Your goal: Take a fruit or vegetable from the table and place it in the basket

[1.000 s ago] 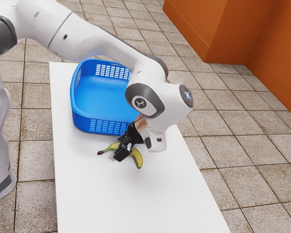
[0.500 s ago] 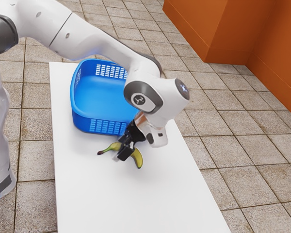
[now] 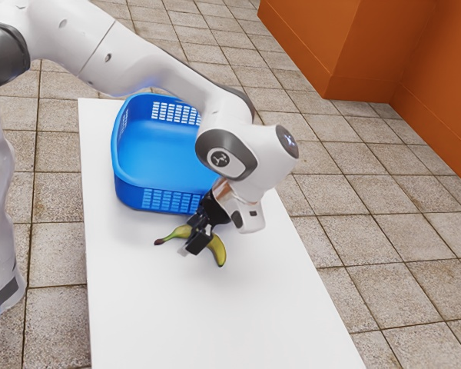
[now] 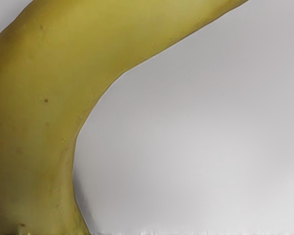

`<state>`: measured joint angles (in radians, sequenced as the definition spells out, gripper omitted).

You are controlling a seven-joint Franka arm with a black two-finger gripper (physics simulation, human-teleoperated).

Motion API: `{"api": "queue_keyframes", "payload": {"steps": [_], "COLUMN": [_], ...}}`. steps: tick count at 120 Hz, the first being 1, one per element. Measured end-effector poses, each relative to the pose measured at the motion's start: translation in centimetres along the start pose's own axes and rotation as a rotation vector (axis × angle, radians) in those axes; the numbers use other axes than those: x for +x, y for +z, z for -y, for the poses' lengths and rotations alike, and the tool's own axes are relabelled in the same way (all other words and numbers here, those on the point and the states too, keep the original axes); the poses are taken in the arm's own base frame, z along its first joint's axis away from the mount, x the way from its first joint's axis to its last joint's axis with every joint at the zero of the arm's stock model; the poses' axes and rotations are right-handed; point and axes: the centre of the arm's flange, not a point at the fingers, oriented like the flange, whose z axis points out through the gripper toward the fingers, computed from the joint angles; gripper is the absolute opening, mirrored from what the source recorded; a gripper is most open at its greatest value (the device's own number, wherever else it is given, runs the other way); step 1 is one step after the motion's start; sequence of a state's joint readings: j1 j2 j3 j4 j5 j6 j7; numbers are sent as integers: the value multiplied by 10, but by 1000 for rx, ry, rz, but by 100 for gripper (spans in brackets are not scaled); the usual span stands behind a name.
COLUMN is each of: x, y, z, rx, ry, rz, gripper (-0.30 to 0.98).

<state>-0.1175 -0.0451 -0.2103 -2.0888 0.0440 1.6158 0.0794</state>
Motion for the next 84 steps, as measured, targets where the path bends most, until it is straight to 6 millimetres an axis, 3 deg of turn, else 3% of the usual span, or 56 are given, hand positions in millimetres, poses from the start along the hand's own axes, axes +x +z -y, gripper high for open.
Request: {"api": "queue_keyframes", "payload": {"steps": [58, 84], "x": [4, 9], "y": [2, 4], "z": [4, 2], "rx": [55, 103], "ry": [13, 31], "rz": [-2, -11], "gripper": [60, 63]}}
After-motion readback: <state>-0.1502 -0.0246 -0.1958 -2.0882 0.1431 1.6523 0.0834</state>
